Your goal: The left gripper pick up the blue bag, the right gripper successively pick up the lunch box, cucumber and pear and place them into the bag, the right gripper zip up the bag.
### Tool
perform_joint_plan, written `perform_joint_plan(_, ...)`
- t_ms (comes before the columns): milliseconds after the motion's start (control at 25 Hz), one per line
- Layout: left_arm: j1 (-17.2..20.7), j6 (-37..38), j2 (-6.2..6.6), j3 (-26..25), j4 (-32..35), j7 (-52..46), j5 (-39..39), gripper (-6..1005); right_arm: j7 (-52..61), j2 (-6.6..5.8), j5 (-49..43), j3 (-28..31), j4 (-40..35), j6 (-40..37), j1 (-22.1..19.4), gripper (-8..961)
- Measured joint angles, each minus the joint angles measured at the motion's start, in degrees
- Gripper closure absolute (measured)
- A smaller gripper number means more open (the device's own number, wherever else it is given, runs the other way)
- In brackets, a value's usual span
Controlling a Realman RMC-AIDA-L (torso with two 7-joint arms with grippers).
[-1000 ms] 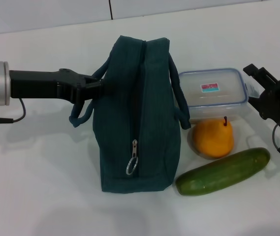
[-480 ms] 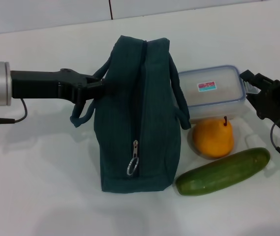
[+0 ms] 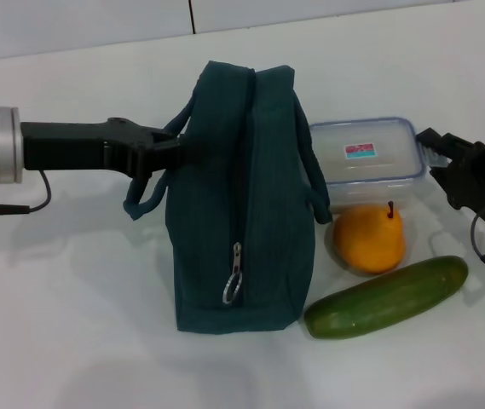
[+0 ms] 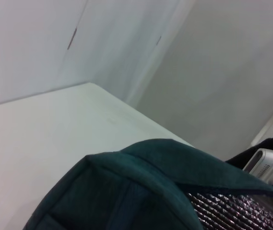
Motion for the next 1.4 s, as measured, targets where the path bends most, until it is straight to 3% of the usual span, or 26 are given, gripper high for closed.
perform_joint_plan(280, 0.4, 0.6, 0.0, 0.0, 0.0, 0.0, -1.0, 952, -1.4, -0.08, -0.2, 0.0, -4.8, -2.7, -1.1, 764)
perform_joint_plan(720, 1.0, 0.7, 0.0, 0.0, 0.2, 2.1, -3.9, 952, -2.4, -1.0, -0.2, -1.3, -12.0, -1.9, -2.1, 952)
perform_joint_plan(1000, 1.1, 0.4, -0.09, 0.0, 1.0, 2.1, -4.1, 953, -2.1, -0.78, 0.4, -0.7, -11.6, -0.8, -2.9, 948)
perform_joint_plan(1240, 0.8, 0.4, -0.09, 0.0, 1.0, 2.1, -4.2, 952, -2.5, -0.21, 1.5, -0.5, -7.3, -5.4, -5.0, 924)
perform_joint_plan(1400, 0.6, 0.4, -0.08, 0.0, 1.2, 2.1, -4.1, 953, -2.2, -0.1, 2.2, -0.5, -3.4, -4.1, -5.9, 801)
